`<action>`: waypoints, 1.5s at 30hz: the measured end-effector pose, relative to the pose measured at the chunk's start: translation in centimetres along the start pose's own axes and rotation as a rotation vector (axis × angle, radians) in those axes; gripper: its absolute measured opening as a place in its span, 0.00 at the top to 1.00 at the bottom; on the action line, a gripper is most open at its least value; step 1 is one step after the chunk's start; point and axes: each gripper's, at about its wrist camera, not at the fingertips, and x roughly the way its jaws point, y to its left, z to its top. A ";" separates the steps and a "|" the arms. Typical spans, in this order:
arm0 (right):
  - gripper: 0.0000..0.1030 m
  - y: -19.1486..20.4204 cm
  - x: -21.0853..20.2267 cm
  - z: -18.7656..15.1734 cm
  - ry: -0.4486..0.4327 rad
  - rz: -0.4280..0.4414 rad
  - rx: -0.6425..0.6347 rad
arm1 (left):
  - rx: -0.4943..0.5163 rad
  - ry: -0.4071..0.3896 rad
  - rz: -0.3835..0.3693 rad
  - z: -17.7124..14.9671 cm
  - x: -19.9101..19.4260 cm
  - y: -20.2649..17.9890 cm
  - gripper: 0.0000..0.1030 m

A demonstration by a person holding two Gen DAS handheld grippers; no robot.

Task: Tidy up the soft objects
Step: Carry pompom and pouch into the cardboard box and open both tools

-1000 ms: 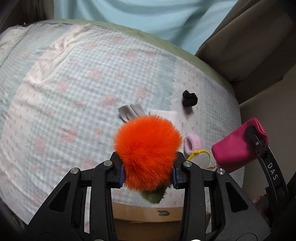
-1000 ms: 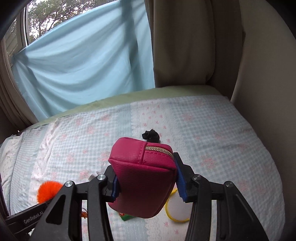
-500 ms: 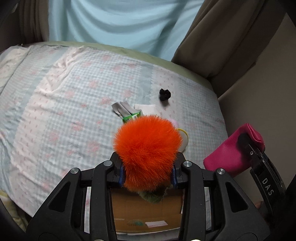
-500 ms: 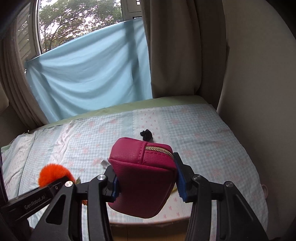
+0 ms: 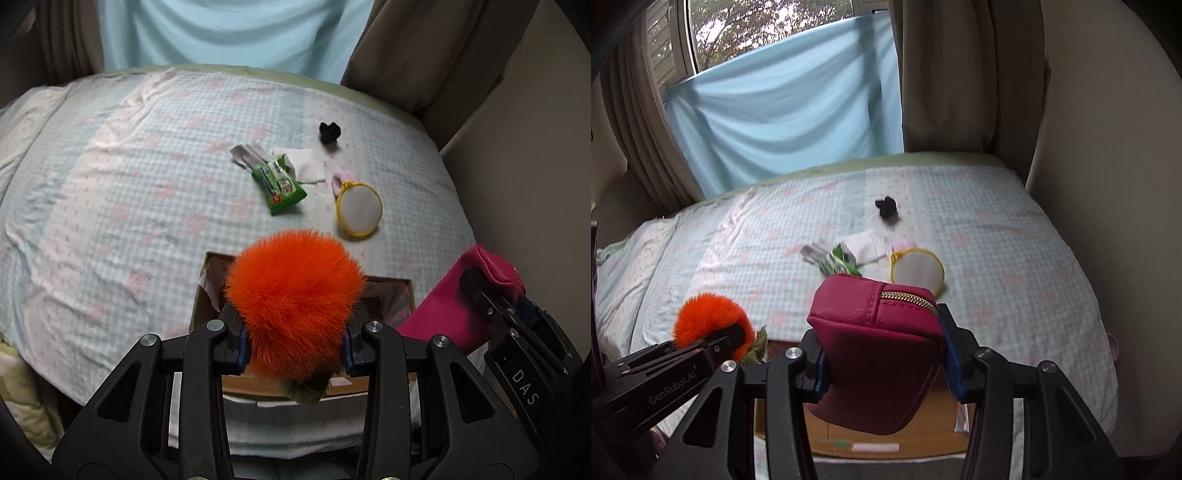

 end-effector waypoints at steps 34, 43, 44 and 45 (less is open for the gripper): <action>0.39 -4.5 22.1 -10.8 0.695 0.014 0.174 | 0.439 0.240 0.147 -4.9 18.5 -1.5 0.00; 0.07 -4.2 22.6 -11.4 0.681 0.077 0.216 | 0.425 0.261 0.128 -4.6 18.5 -1.0 0.00; 0.07 -4.0 22.6 -11.5 0.685 0.076 0.206 | 0.421 0.259 0.127 -4.5 18.4 -0.9 0.00; 0.07 -3.9 22.6 -11.6 0.688 0.075 0.206 | 0.416 0.256 0.125 -4.5 18.3 -0.8 0.00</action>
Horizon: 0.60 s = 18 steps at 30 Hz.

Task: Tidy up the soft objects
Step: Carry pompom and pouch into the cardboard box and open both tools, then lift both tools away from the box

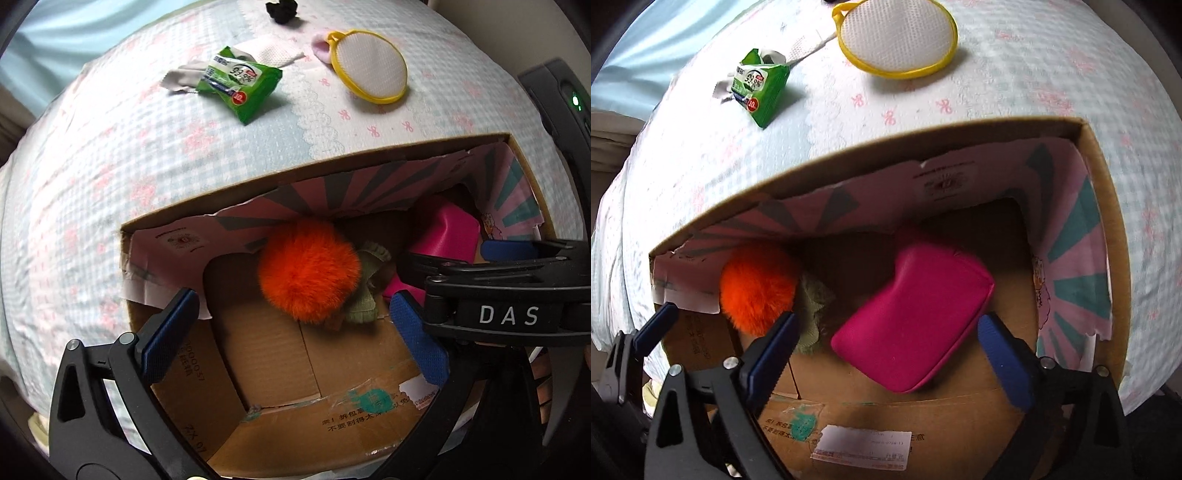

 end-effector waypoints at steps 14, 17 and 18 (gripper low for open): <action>0.07 1.1 -3.7 -0.5 -0.061 0.028 -0.017 | -0.032 -0.039 0.001 -0.7 -4.5 0.9 0.00; 0.07 1.8 -5.8 -1.0 -0.085 0.038 -0.040 | -0.050 -0.064 -0.006 -0.9 -6.8 1.2 0.00; 0.07 2.0 -6.7 -1.3 -0.097 0.039 -0.052 | -0.054 -0.076 -0.006 -0.9 -7.8 1.3 0.00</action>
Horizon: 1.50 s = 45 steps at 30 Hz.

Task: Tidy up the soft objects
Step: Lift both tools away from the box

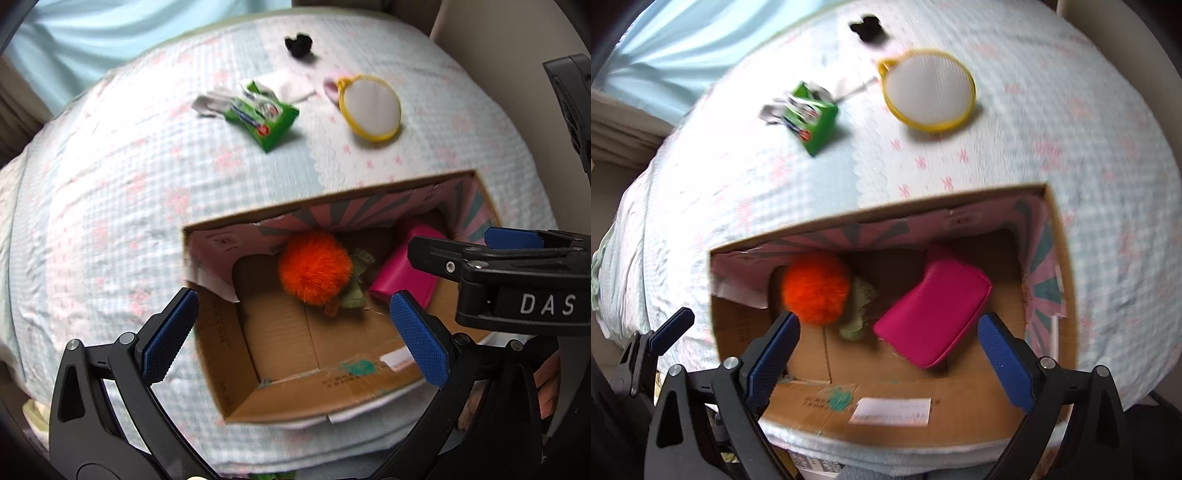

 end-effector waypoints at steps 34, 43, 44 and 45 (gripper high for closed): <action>0.07 5.9 -25.7 -2.8 -0.533 -0.066 -0.249 | -0.241 -0.386 -0.001 3.9 -21.9 4.8 0.00; 0.06 6.3 -23.0 3.4 -0.552 -0.056 -0.227 | -0.321 -0.351 -0.073 10.8 -16.1 8.6 0.00; 0.06 6.3 -22.6 4.1 -0.555 -0.056 -0.228 | -0.331 -0.342 -0.083 11.6 -15.2 9.0 0.00; 0.07 6.3 -21.9 5.0 -0.557 -0.056 -0.228 | -0.342 -0.332 -0.090 12.5 -14.2 9.3 0.00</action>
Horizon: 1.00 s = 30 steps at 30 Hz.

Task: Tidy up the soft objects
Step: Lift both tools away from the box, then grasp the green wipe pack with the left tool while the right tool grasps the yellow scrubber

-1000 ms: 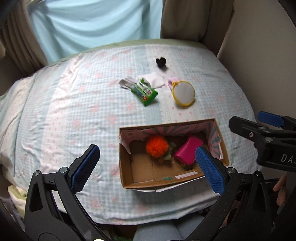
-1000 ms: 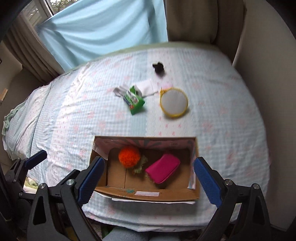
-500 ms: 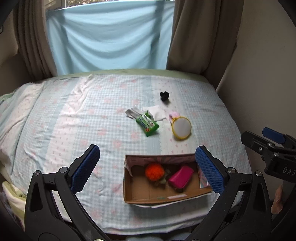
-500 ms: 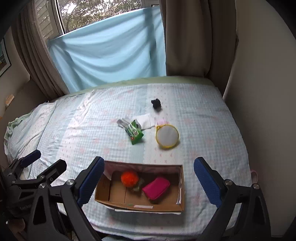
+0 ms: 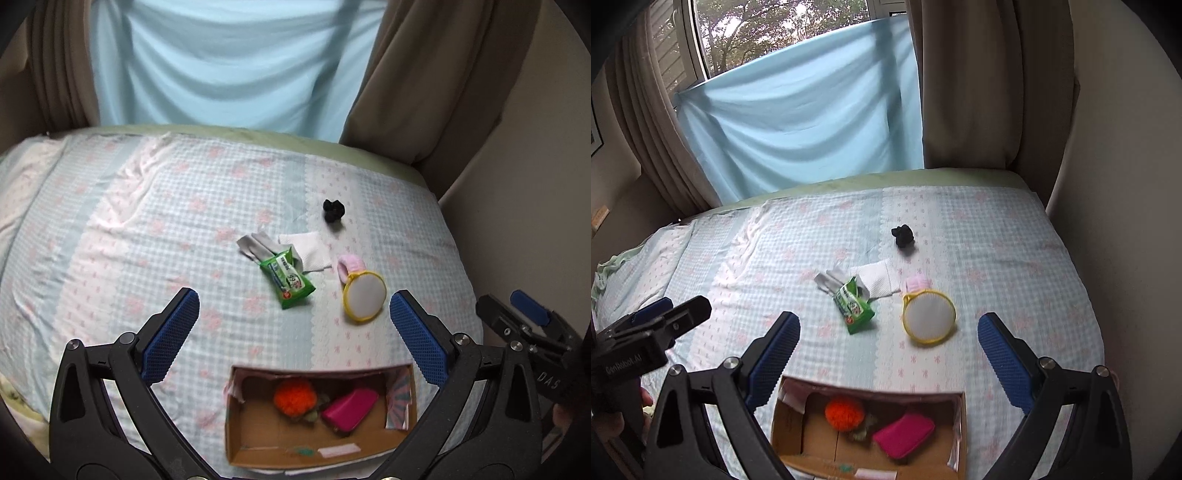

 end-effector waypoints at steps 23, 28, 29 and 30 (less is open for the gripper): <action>0.07 -8.7 28.4 -2.0 0.350 0.001 0.140 | -0.194 0.336 0.038 0.6 29.6 3.6 0.04; 0.06 -9.4 32.0 -3.6 0.422 0.016 0.146 | -0.205 0.399 0.028 -0.6 33.7 3.7 0.06; 0.07 -9.5 32.6 -3.8 0.434 0.019 0.146 | -0.207 0.404 0.034 -0.8 34.3 3.8 0.07; 0.06 -9.6 33.2 -4.0 0.446 0.021 0.148 | -0.209 0.409 0.041 -1.1 34.9 3.8 0.07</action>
